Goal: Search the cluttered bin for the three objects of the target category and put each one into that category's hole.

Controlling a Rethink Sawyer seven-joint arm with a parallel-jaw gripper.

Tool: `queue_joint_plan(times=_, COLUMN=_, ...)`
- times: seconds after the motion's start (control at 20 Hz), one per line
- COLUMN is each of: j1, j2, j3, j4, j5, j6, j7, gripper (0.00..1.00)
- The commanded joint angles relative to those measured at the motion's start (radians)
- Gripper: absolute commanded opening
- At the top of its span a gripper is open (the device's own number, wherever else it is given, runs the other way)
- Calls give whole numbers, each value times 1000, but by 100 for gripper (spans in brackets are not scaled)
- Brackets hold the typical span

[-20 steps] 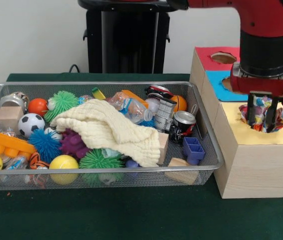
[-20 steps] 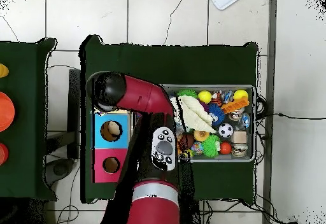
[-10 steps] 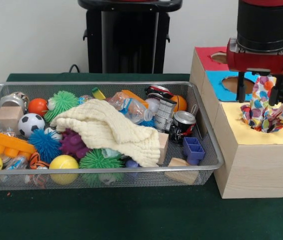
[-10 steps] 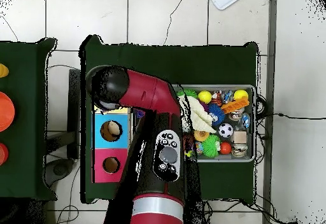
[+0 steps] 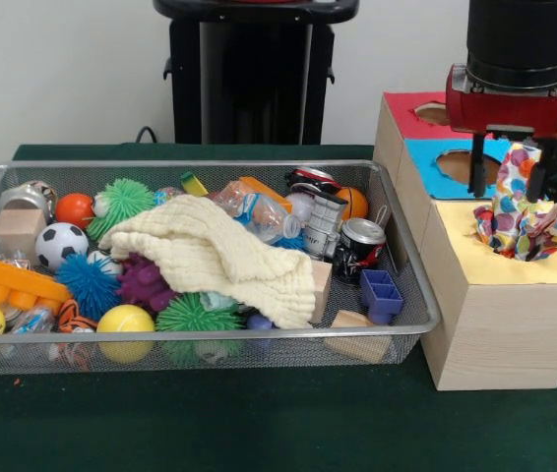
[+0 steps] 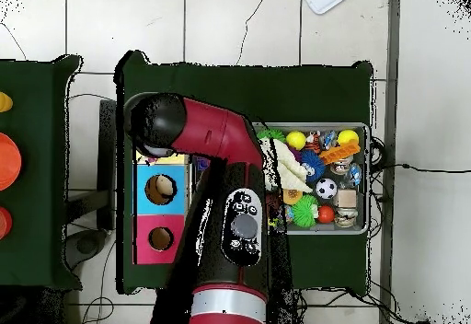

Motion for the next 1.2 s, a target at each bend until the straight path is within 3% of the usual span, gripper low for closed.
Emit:
queue_joint_plan(times=0.05, j1=-15, j2=8, j3=41, j4=41, j5=-1, j6=127, j7=192, gripper=0)
queue_joint_plan(times=0.45, j1=-3, j2=-7, j3=54, j4=38, j5=24, j6=225, j7=235, gripper=0)
queue_joint_plan(times=0.95, j1=-8, j2=-24, j3=76, j4=73, j5=47, j6=234, j7=215, gripper=0)
queue_joint_plan(times=1.2, j1=-9, j2=-16, j3=86, j4=93, j5=68, j6=183, j7=208, gripper=0)
